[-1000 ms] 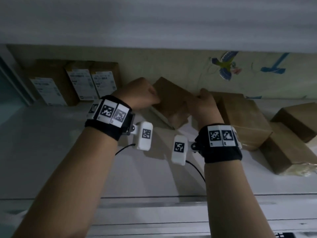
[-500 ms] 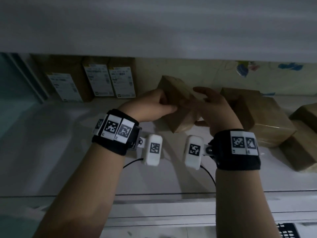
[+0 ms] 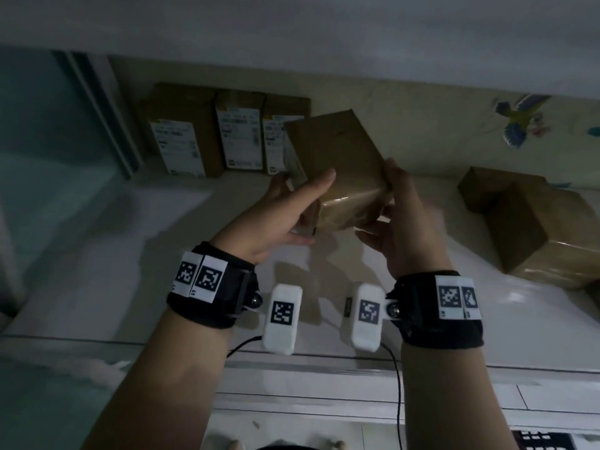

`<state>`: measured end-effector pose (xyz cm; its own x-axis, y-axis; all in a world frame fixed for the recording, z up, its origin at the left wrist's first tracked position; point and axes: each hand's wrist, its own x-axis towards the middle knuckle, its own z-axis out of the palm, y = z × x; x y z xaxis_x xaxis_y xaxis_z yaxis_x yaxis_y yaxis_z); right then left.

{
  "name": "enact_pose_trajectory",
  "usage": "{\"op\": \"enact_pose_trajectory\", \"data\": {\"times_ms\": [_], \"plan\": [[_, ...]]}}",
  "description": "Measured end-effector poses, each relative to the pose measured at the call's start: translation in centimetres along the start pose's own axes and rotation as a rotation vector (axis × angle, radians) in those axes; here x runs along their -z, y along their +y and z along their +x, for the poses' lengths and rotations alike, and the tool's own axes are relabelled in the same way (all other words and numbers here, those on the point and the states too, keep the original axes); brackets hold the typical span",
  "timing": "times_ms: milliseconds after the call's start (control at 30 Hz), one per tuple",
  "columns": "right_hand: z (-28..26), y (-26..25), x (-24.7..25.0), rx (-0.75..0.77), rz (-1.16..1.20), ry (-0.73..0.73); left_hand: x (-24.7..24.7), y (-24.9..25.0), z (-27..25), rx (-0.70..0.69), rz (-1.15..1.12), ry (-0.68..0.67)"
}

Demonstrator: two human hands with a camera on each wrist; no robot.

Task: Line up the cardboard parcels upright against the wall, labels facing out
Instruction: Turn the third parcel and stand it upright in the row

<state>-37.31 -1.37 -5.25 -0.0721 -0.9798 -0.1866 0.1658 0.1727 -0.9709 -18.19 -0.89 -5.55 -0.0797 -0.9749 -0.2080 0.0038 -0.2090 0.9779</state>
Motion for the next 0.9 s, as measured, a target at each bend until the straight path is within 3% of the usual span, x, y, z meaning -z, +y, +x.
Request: {"op": "enact_pose_trajectory", "data": {"times_ms": [100,167,233,467,633,767,833,900], "plan": [[0.3,0.6,-1.4,-0.054,-0.11,-0.052,1.2,-0.1,-0.5,-0.041,-0.068,-0.005],[0.3,1.0,-2.1,-0.084,-0.232,-0.106,2.1,-0.1,-0.6,-0.076,-0.062,0.075],[0.0,1.5,-3.0,-0.05,-0.344,-0.151,2.8,-0.1,-1.0,-0.132,-0.02,0.17],[-1.4,0.5,-5.6,0.09,-0.416,-0.23,3.7,0.9,-2.3,-0.334,0.16,0.242],[-2.2,-0.4,-4.9,0.058,-0.21,-0.304,3.0,1.4,-2.7,-0.536,0.242,0.185],[-1.2,-0.5,-3.4,0.047,0.083,-0.332,2.3,1.7,-2.9,-0.623,0.154,-0.008],[-0.8,-1.0,-2.7,-0.017,0.198,-0.33,2.0,2.2,-3.0,-0.648,0.125,-0.06],[-0.3,-1.4,-1.8,-0.129,0.271,-0.311,1.9,2.6,-2.8,-0.675,0.167,-0.02]]}}
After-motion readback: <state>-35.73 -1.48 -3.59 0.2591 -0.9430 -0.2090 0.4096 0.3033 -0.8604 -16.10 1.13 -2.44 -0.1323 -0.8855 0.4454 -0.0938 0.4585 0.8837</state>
